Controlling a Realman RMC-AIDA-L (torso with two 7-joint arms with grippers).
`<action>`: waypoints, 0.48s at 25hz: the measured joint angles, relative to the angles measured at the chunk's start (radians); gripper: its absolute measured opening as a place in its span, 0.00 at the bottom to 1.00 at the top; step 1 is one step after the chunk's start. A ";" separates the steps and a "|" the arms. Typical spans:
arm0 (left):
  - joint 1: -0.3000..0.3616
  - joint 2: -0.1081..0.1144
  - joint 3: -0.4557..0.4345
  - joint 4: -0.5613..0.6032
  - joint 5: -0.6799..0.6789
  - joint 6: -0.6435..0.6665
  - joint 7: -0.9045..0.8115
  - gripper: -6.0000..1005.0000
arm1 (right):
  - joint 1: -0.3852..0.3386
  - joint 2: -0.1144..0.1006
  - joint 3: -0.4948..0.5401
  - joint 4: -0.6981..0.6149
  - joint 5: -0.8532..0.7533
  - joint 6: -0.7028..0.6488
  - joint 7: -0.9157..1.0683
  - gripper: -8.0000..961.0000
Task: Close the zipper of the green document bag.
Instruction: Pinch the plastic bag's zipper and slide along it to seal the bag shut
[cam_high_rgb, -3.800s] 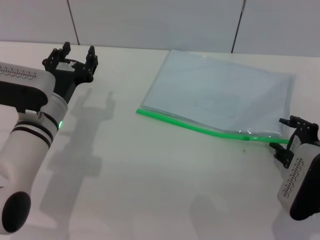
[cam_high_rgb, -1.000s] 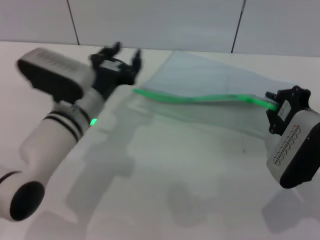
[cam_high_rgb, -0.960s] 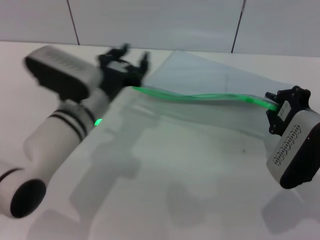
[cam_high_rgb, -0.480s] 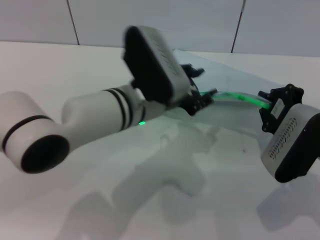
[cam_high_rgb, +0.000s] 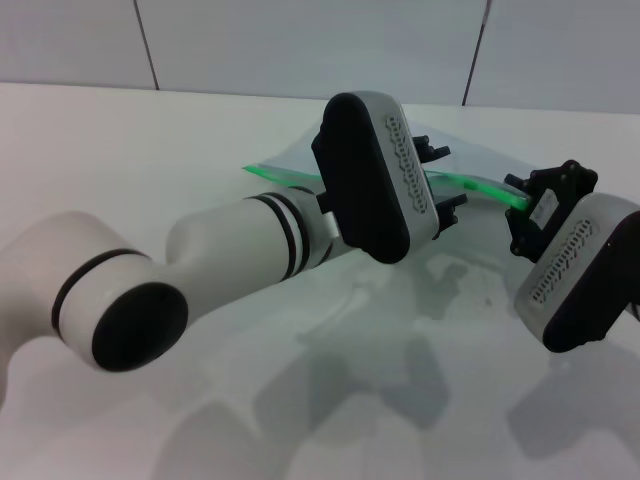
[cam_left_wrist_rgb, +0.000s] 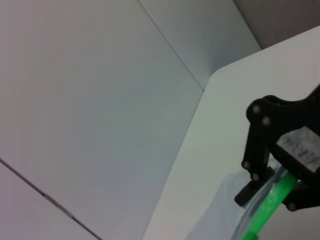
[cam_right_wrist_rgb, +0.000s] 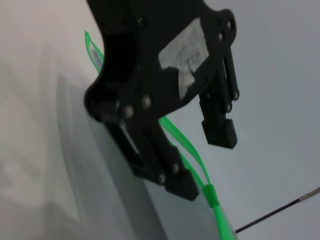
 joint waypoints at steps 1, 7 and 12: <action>0.004 0.000 0.002 0.000 0.000 0.005 0.006 0.53 | 0.001 0.000 0.000 -0.002 0.000 0.000 0.000 0.06; 0.028 -0.002 0.021 0.019 -0.003 0.086 0.046 0.52 | 0.001 0.001 -0.003 -0.024 0.017 0.001 0.001 0.06; 0.020 -0.004 0.035 0.053 -0.007 0.125 0.047 0.50 | 0.002 0.000 -0.008 -0.031 0.038 0.002 0.002 0.06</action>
